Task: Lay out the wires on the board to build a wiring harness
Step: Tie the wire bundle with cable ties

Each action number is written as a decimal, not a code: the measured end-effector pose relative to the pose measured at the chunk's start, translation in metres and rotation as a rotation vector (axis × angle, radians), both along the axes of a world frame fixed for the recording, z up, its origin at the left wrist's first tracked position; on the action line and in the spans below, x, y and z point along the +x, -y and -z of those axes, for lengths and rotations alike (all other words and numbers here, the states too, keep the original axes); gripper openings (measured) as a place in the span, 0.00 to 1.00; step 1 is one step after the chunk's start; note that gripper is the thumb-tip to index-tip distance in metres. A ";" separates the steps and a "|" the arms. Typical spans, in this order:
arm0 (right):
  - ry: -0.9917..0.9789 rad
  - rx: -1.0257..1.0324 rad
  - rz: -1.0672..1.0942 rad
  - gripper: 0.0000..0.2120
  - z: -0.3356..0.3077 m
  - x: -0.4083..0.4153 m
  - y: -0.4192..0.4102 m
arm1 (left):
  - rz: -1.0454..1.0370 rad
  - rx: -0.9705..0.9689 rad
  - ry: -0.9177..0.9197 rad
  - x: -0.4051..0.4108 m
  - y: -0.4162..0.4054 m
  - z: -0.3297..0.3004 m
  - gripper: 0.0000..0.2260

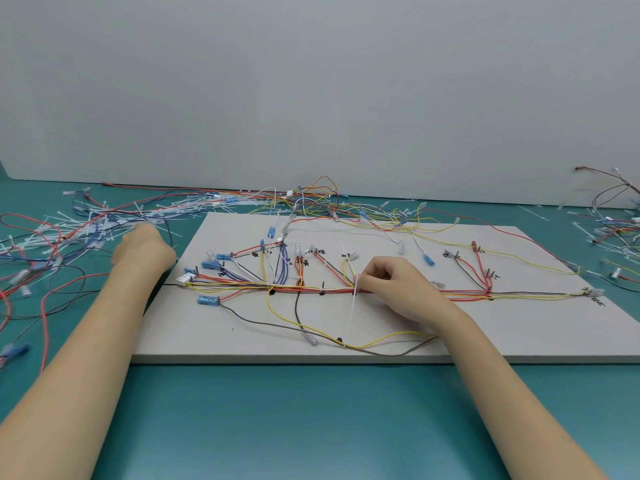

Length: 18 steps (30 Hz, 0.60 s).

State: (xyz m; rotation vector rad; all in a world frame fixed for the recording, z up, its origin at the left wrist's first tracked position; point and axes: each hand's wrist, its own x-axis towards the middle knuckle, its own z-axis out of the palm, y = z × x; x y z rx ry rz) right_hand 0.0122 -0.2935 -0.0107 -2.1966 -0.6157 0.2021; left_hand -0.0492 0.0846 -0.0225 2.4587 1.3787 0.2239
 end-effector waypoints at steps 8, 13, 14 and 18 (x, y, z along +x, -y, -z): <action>-0.009 0.013 -0.007 0.10 0.000 0.000 0.000 | 0.040 -0.001 -0.069 0.002 0.007 0.003 0.15; -0.006 0.026 0.016 0.10 0.001 0.003 0.003 | -0.071 -0.095 0.121 0.000 0.006 0.000 0.28; 0.006 0.053 0.041 0.09 0.000 0.004 0.004 | -0.080 -0.080 0.175 -0.001 0.005 -0.002 0.28; 0.190 0.144 0.243 0.07 -0.001 0.011 0.009 | -0.036 0.025 0.343 -0.005 0.002 -0.012 0.19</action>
